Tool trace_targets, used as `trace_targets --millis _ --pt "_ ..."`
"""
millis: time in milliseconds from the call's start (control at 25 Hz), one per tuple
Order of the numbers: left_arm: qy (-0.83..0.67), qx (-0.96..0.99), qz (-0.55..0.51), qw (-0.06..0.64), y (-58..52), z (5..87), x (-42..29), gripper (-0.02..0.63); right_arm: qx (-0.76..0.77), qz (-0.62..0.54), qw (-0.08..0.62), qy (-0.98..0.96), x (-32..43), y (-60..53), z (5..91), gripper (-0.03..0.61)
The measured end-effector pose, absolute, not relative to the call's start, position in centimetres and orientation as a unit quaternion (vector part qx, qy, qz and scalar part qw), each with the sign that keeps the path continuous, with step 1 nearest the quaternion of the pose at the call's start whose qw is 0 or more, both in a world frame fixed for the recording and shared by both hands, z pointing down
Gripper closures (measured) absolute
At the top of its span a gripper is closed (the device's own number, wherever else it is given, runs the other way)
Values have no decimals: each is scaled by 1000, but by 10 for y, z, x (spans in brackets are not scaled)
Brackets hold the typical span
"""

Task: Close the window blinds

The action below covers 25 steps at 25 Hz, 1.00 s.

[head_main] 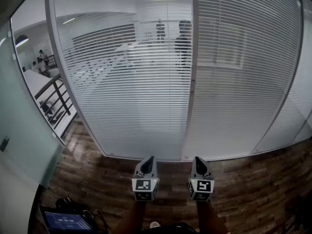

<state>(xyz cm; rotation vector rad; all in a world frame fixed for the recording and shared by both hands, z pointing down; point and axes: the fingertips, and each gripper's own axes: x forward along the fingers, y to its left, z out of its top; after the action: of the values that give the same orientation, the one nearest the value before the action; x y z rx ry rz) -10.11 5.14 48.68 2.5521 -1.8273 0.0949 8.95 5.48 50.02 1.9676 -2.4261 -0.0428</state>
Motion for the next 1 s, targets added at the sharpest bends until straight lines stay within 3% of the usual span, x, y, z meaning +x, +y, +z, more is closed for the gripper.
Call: trace_targets --millis 1000 --pt "-581 813 43 -21 44 491 -115 620 627 -33 8 -778 72 43 500 575"
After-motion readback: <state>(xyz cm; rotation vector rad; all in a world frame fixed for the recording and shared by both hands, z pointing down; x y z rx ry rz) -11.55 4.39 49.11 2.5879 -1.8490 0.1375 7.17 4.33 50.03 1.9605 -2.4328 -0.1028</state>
